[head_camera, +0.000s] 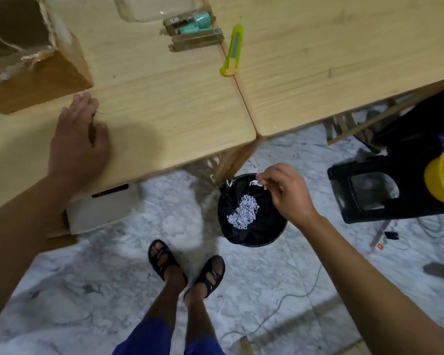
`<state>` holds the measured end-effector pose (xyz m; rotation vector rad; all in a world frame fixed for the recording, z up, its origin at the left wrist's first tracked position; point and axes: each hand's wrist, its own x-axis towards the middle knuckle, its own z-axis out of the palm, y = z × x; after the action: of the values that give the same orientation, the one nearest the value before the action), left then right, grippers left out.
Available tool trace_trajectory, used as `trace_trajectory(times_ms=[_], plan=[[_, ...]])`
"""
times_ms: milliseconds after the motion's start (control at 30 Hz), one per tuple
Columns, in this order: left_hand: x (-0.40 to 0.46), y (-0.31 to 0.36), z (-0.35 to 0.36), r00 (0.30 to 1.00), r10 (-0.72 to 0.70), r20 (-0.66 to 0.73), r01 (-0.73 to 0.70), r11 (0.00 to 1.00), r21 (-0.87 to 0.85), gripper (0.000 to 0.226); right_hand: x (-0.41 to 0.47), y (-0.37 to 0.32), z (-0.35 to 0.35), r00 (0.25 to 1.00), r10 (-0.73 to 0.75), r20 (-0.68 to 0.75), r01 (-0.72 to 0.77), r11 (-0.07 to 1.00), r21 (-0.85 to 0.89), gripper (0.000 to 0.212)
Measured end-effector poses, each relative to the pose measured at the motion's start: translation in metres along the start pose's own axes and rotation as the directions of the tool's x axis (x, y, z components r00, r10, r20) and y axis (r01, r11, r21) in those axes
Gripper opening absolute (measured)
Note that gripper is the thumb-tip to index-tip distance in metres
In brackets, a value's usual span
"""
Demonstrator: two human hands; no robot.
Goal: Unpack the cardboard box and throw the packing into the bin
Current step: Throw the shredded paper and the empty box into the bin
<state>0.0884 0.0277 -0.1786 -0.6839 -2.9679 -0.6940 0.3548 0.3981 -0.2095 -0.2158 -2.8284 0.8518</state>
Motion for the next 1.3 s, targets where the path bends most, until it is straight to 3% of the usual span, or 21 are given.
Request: trace_trajectory(times_ms=[233, 633, 1000, 1133, 1300], plan=[[0.004, -0.011, 0.007, 1.0, -0.026, -0.003, 0.026, 1.0, 0.006, 0.055, -0.041, 0.031, -0.006, 0.957, 0.288, -0.022, -0.281, 0.946, 0.162, 0.007], [0.006, -0.016, 0.009, 0.999, -0.049, -0.006, 0.049, 0.999, 0.01, 0.058, -0.047, 0.033, -0.012, 0.915, 0.399, -0.055, -0.365, 0.88, 0.304, 0.017], [0.001, -0.004, -0.001, 0.999, -0.021, -0.047, 0.018, 0.997, -0.069, 0.045, 0.029, -0.039, -0.034, 0.94, 0.326, -0.1, -0.265, 0.884, 0.384, 0.016], [-0.006, -0.006, -0.007, 0.991, -0.12, -0.06, 0.103, 0.967, -0.235, 0.049, 0.081, -0.085, -0.026, 0.964, 0.256, -0.075, -0.195, 0.868, 0.456, 0.02], [-0.006, -0.013, -0.022, 0.959, -0.248, -0.141, 0.182, 0.913, -0.365, 0.039, 0.151, -0.141, 0.008, 0.987, 0.144, -0.066, -0.086, 0.839, 0.538, 0.031]])
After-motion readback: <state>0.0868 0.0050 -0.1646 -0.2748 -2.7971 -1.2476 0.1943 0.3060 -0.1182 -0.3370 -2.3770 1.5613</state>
